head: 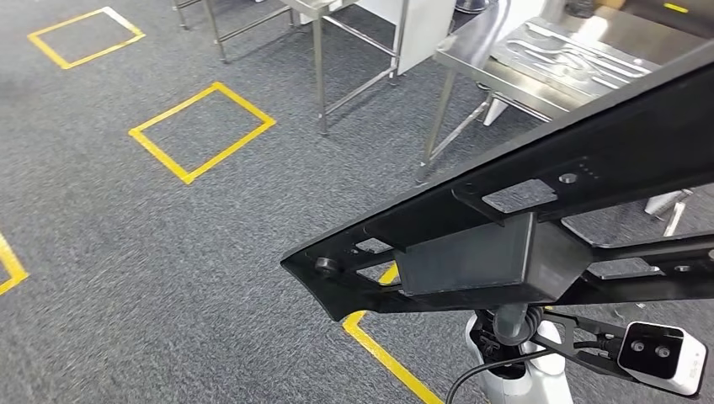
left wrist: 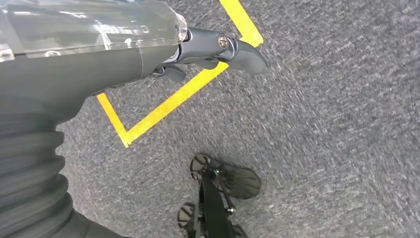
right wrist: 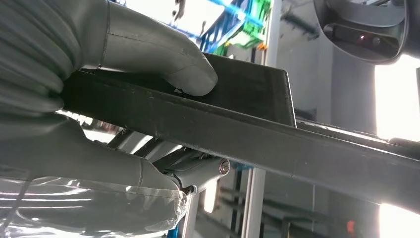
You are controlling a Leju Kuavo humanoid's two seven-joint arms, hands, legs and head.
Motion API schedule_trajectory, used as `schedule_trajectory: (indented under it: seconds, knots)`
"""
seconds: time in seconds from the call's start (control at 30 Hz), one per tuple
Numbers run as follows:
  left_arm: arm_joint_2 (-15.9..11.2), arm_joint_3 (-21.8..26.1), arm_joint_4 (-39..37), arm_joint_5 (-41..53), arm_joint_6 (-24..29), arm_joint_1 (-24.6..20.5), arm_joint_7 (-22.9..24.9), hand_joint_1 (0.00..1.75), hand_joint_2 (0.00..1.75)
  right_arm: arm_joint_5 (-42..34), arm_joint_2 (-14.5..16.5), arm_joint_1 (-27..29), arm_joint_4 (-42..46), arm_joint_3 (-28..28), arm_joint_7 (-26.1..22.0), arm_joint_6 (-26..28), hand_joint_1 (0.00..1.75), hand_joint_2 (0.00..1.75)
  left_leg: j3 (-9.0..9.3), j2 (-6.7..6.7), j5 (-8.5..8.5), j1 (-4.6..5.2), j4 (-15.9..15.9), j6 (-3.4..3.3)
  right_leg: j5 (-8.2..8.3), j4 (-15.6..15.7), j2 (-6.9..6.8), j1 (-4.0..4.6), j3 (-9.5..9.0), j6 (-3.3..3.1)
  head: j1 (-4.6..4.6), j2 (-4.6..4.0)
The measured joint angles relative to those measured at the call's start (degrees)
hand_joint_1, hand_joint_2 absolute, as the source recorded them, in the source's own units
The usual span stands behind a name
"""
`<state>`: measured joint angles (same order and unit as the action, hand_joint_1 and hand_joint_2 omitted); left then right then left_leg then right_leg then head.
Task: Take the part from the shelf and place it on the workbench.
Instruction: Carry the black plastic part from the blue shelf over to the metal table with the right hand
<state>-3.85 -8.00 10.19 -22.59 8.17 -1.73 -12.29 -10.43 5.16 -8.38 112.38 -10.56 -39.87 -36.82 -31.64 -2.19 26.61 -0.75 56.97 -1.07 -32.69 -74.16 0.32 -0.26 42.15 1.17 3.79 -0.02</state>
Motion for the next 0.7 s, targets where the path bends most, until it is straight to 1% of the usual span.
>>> schedule_trajectory:
  seconds: [0.03,0.07,0.1,0.13,0.17,0.2,0.23,0.27,0.3,0.33,0.37,0.4,0.43,0.47,0.5,0.53,0.57,0.6,0.63,0.67,0.7]
  knots:
    - [0.00,-0.01,0.00,0.12,-0.08,-0.06,-0.08,0.00,1.75,-0.01,-0.03,0.02,-0.01,-0.04,0.00,0.15,1.75,1.75,0.09,-0.73,0.10,0.05,0.02,0.05,1.37,1.80,-0.24,-0.04,-1.01,-0.05,0.00,0.00]
    - [0.01,-0.01,0.00,0.22,-0.19,-0.16,-0.20,0.00,1.75,-0.03,-0.05,0.02,0.00,-0.09,0.00,0.35,1.75,1.75,0.26,-1.38,0.23,0.10,0.02,0.13,3.33,5.61,-0.83,0.00,-3.12,-0.22,0.01,0.00]
    - [0.02,-0.02,0.00,0.33,-0.31,-0.27,-0.37,0.00,1.75,-0.13,-0.09,-0.04,0.01,-0.14,0.00,0.59,1.75,1.75,0.46,-1.95,0.38,0.18,0.03,0.27,4.86,10.05,-2.16,0.23,-5.51,-0.55,0.01,0.00]
    - [0.04,-0.02,0.00,0.42,-0.39,-0.35,-0.53,0.00,1.75,-0.32,-0.16,-0.11,0.01,-0.18,0.00,0.79,1.75,1.75,0.64,-2.45,0.54,0.31,0.04,0.48,5.94,13.60,-3.27,0.51,-7.42,-0.92,0.00,0.00]
    - [0.07,-0.02,0.00,0.48,-0.43,-0.43,-0.68,0.00,1.75,-0.65,-0.27,-0.19,0.01,-0.19,0.00,0.94,1.75,1.75,0.79,-2.94,0.68,0.42,0.06,0.74,6.43,15.82,-4.05,0.80,-8.55,-1.25,0.01,0.00]
    - [0.11,-0.02,0.00,0.56,-0.45,-0.52,-0.80,0.00,1.75,-1.02,-0.46,-0.25,0.01,-0.16,0.00,1.01,1.75,1.75,0.92,-3.44,0.79,0.50,0.04,1.03,6.40,16.65,-4.30,1.04,-8.88,-1.51,0.01,0.00]
    - [0.18,-0.02,0.00,0.65,-0.46,-0.62,-0.90,0.00,1.75,-1.39,-0.68,-0.28,0.01,-0.07,0.00,0.96,1.75,1.75,1.06,-3.98,0.86,0.56,-0.02,1.32,6.54,16.68,-3.62,1.12,-8.79,-1.70,0.01,0.00]
    - [0.23,-0.03,0.01,0.73,-0.48,-0.74,-0.97,0.00,1.75,-1.72,-0.89,-0.28,0.01,0.06,0.00,0.87,1.75,1.75,1.16,-4.36,1.04,0.54,-0.02,1.61,6.70,16.87,-2.92,0.92,-8.84,-1.93,0.01,0.00]
    - [0.32,-0.04,0.01,0.80,-0.50,-0.82,-1.02,0.00,1.75,-1.93,-1.06,-0.30,0.01,0.20,0.00,0.73,1.75,1.75,1.15,-3.85,1.48,0.46,0.37,1.89,6.86,17.15,-2.28,0.72,-8.97,-2.20,0.01,0.00]
    - [0.40,-0.05,0.02,0.84,-0.52,-0.87,-1.04,0.00,1.75,-2.16,-1.19,-0.35,0.01,0.34,0.00,0.46,1.75,1.75,0.68,-2.62,2.46,0.33,1.73,2.14,7.05,17.43,-1.67,0.48,-9.12,-2.47,0.01,0.00]
    - [0.46,-0.06,0.02,0.84,-0.55,-0.87,-1.00,0.00,1.75,-2.33,-1.26,-0.40,-0.02,0.47,-0.01,0.10,1.75,1.75,-0.39,-1.03,3.97,0.18,4.24,2.36,7.20,17.66,-1.07,0.25,-9.28,-2.69,0.01,0.00]
    - [0.51,-0.06,0.02,0.84,-0.55,-0.83,-0.92,0.00,1.75,-2.51,-1.32,-0.45,-0.07,0.61,-0.01,-0.35,1.75,1.75,-2.01,0.56,5.83,0.05,7.86,2.53,7.21,17.70,-0.45,0.25,-9.29,-2.84,0.01,0.00]
    - [0.55,-0.06,0.02,0.83,-0.55,-0.76,-0.83,0.00,1.75,-2.67,-1.38,-0.48,-0.15,0.76,0.00,-0.81,1.75,1.75,-3.97,1.38,7.59,-0.01,11.91,2.68,7.21,17.65,0.20,0.24,-9.27,-2.93,0.01,0.00]
    - [0.60,-0.06,0.02,0.82,-0.55,-0.70,-0.75,0.00,1.75,-2.78,-1.41,-0.46,-0.26,0.93,0.00,-1.18,1.75,1.75,-5.65,1.63,8.60,-0.01,15.17,2.80,7.18,17.56,0.99,0.24,-9.25,-2.97,0.01,0.00]
    - [0.67,-0.06,0.02,0.81,-0.55,-0.62,-0.72,0.00,1.75,-2.88,-1.45,-0.46,-0.38,1.11,0.02,-1.45,1.75,1.75,-6.59,1.68,8.54,-0.02,16.72,2.87,7.14,17.42,1.84,0.23,-9.25,-2.96,0.01,0.00]
    - [0.75,-0.06,0.02,0.81,-0.56,-0.57,-0.74,0.00,1.75,-2.96,-1.49,-0.46,-0.46,1.30,0.02,-1.60,1.75,1.75,-6.47,1.73,7.27,-0.05,15.94,2.89,7.07,17.23,2.73,0.19,-9.26,-2.88,0.01,0.00]
    - [0.82,-0.06,0.02,0.82,-0.58,-0.56,-0.79,0.00,1.75,-3.05,-1.52,-0.45,-0.52,1.49,0.02,-1.68,1.75,1.75,-5.32,2.01,5.06,-0.12,12.92,2.86,6.96,17.00,3.62,0.13,-9.28,-2.74,0.01,0.00]
    - [0.86,-0.06,0.02,0.84,-0.60,-0.55,-0.86,0.00,1.75,-3.18,-1.56,-0.45,-0.54,1.69,0.02,-1.77,1.75,1.75,-3.65,2.99,2.84,-0.27,8.79,2.79,6.81,16.74,4.42,0.06,-9.26,-2.53,0.01,0.00]
    - [0.88,-0.06,0.02,0.86,-0.64,-0.55,-0.94,0.00,1.75,-3.32,-1.60,-0.45,-0.53,1.92,0.01,-1.88,1.75,1.75,-2.04,4.30,1.35,-0.42,5.01,2.69,6.67,16.43,5.13,0.08,-9.12,-2.27,0.01,0.00]
    - [0.89,-0.06,0.02,0.90,-0.69,-0.59,-1.04,0.00,1.75,-3.46,-1.63,-0.43,-0.52,2.13,0.01,-1.98,1.75,1.75,-0.94,5.44,0.58,-0.51,2.47,2.52,6.61,16.20,5.78,0.06,-8.89,-1.96,0.02,0.00]
    - [0.91,-0.06,0.02,0.93,-0.73,-0.64,-1.10,0.00,1.75,-3.58,-1.67,-0.38,-0.51,2.33,0.01,-2.08,1.75,1.75,-0.44,6.21,0.55,-0.52,1.35,2.30,6.62,16.06,6.37,0.00,-8.63,-1.64,0.02,0.00]
